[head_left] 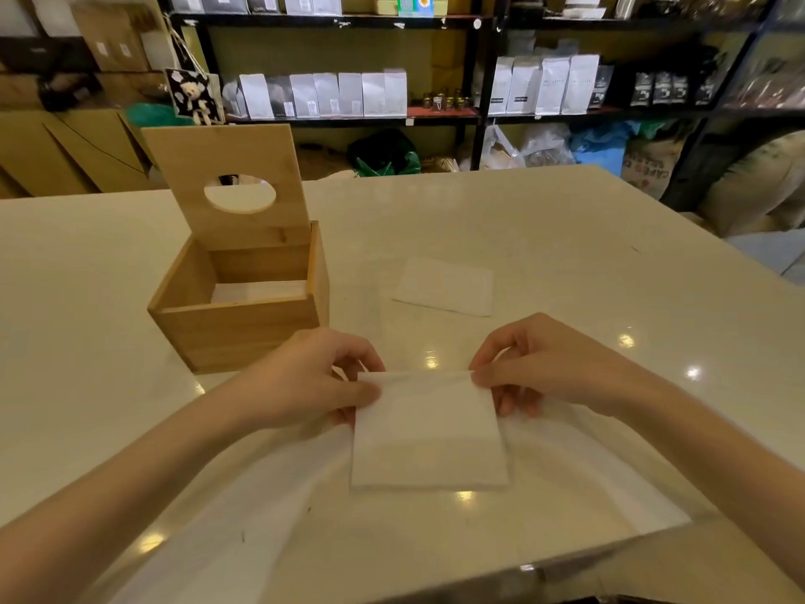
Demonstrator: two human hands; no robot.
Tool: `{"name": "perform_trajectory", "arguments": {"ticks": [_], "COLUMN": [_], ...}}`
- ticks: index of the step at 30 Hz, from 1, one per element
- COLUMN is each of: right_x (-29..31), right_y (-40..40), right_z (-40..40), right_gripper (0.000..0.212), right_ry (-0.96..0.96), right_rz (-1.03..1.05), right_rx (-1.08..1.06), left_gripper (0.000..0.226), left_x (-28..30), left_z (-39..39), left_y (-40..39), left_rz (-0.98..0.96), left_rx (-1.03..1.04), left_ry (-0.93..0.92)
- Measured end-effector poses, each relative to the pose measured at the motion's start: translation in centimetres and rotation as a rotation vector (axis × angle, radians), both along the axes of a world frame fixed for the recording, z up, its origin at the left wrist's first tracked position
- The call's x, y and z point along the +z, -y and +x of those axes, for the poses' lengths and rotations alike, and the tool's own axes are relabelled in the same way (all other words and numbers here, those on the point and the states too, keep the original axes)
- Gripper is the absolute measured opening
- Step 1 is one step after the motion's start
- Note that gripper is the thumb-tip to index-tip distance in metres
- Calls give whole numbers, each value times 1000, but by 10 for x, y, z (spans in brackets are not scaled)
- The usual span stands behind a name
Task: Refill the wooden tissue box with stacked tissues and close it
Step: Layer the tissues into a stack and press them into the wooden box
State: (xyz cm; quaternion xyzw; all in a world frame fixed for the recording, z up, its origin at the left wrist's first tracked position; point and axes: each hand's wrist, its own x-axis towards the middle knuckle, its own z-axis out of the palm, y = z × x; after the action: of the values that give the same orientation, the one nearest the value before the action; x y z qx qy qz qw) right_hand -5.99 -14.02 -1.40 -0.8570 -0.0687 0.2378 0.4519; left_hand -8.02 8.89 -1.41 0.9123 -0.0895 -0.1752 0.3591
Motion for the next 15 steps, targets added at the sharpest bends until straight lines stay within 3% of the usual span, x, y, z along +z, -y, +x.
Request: {"name": "perform_trajectory", "arguments": {"ticks": [7, 15], "right_x": [-5, -7], "right_y": [-6, -9], "right_z": [0, 3], "right_gripper": [10, 12], "right_ry": [91, 116], "right_rz": [-83, -129], "right_rx": [-45, -38], "left_gripper": [8, 6], "left_x": [-10, -13], "left_z": [-2, 3], "left_y": [4, 7], "left_rz": [-23, -10], "left_rx": [70, 74], "left_ry": [123, 118]}}
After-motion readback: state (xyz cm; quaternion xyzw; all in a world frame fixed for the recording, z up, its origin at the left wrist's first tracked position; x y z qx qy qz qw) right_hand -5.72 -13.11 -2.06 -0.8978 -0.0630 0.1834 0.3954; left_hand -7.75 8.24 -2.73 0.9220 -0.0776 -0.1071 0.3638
